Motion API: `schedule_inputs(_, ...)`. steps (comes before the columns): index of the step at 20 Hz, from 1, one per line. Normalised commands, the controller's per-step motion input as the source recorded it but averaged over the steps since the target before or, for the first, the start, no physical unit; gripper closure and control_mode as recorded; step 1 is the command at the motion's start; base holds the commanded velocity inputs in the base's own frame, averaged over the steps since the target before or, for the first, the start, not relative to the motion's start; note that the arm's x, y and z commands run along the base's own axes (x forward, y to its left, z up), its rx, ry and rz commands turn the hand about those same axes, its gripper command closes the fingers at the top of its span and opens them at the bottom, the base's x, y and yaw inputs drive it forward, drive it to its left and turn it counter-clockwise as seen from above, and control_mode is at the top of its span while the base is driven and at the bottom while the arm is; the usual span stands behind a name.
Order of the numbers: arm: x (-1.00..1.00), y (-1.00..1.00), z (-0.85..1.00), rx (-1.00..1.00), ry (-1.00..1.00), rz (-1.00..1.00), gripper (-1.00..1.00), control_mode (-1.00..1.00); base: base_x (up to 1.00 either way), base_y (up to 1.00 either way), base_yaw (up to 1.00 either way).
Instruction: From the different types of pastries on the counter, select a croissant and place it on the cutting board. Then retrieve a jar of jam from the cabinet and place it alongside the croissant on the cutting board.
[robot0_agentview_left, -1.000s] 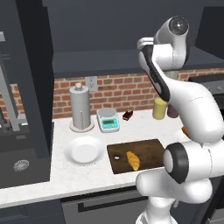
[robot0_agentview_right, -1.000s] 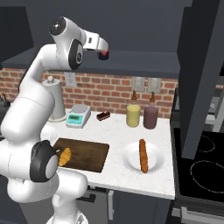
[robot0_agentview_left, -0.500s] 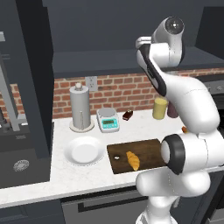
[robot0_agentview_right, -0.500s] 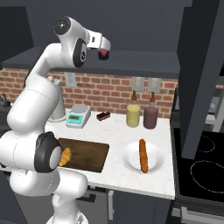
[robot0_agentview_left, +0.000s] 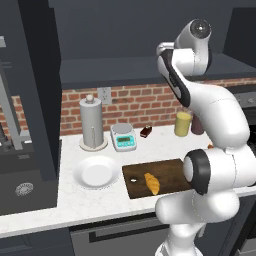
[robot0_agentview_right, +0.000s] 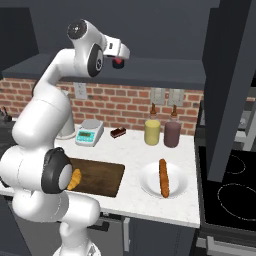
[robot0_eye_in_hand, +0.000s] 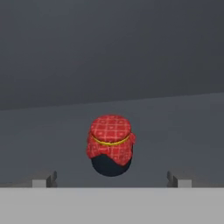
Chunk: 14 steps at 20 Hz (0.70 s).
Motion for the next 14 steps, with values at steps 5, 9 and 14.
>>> schedule_inputs(5,0.06,0.0,-0.2,0.01,0.01,0.0,-1.0,-1.0,0.0,0.0,0.0)
schedule_inputs(9,0.14,0.0,-0.05,0.02,0.0,0.0,-1.0,-1.0,0.0,0.0,0.0)
schedule_inputs(14,0.26,0.0,-0.07,0.02,0.0,0.0,-1.0,-1.0,0.0,0.0,0.0)
